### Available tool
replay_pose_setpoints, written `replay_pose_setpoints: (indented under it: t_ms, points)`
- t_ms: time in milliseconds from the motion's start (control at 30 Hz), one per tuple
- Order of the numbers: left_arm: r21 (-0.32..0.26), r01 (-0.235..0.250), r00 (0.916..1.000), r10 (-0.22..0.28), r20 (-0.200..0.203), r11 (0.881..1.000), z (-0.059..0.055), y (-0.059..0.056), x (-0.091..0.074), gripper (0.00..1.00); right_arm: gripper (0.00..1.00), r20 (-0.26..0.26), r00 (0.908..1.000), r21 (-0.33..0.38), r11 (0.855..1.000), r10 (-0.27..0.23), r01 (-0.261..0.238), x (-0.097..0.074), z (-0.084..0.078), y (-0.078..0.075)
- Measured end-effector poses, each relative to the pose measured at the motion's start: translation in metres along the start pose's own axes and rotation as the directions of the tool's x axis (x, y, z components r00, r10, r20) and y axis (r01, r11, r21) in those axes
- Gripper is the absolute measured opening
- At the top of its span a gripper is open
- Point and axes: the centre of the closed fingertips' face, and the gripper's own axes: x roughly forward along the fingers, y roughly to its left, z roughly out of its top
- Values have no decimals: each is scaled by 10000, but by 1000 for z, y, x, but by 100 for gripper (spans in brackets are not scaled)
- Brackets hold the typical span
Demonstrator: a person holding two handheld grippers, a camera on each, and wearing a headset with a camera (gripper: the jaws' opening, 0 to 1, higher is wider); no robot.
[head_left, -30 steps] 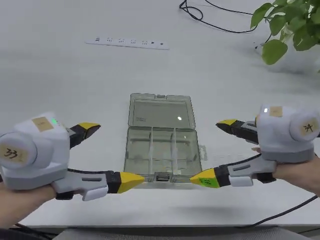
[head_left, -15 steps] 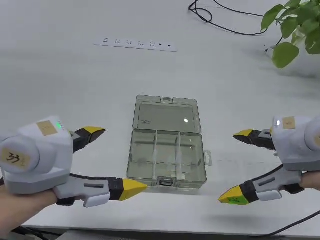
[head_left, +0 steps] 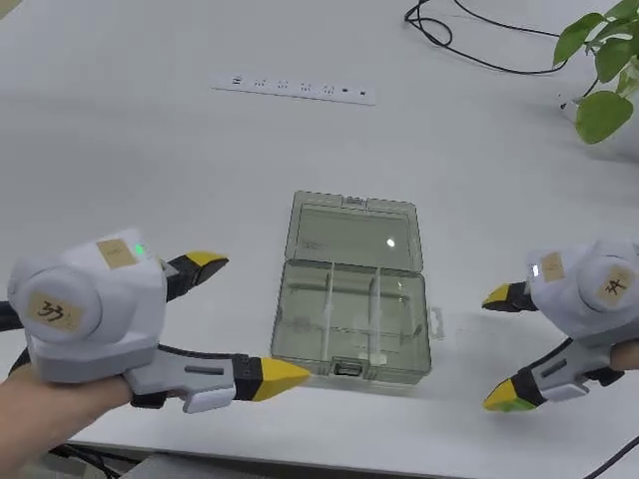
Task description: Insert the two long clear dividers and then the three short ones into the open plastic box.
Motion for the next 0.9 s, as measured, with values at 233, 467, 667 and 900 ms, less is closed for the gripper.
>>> replay_pose_setpoints:
  t_ms: [233, 467, 667, 900]
  points:
    - [-4, -10, 10000, 10, -21, 10000, 2, -2, 3, 93, 55, -865, 9962, -1076, 9940, 93, -186, 7, -12, -6]
    - [0, -143, 9999, 143, 82, 9999, 5, 2, 2, 93, 48, -1177, 9930, -1493, 9886, -3, -174, 8, -14, -7]
    - [-76, -177, 9996, 178, 221, 9998, 7, -1, 2, 92, 37, -1373, 9905, -1725, 9847, -9, -231, 5, -15, -6]
    - [-129, -142, 9995, 145, 281, 9998, 6, -3, -1, 92, 33, -1548, 9879, -1865, 9821, -35, -257, 3, -15, -5]
